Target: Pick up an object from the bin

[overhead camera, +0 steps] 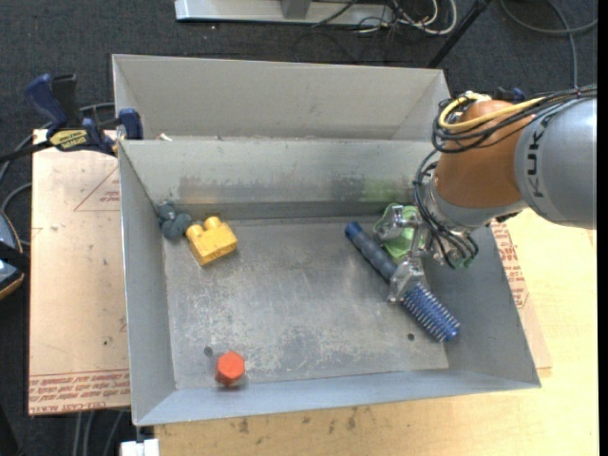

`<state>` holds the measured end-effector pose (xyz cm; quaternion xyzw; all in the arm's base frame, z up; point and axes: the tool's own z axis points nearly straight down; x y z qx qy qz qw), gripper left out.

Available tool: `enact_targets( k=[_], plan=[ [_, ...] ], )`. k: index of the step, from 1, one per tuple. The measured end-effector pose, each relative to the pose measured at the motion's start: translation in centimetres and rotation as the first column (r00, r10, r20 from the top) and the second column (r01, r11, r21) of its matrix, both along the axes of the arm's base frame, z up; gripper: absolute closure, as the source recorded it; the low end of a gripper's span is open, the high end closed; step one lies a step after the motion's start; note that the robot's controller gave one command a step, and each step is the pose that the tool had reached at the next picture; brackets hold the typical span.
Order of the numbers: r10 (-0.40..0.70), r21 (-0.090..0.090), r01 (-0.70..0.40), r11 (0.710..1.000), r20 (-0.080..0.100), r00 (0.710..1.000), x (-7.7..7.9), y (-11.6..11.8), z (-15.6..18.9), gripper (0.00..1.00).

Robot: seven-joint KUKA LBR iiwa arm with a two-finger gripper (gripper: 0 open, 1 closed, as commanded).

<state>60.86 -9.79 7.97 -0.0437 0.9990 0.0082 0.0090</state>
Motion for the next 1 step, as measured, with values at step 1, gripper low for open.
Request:
enact_targets(
  k=[1],
  plan=[
    [-0.047,-0.007,0.046,0.999,-0.01,0.999,1.16,-0.94,-0.4,0.0]
  ],
)
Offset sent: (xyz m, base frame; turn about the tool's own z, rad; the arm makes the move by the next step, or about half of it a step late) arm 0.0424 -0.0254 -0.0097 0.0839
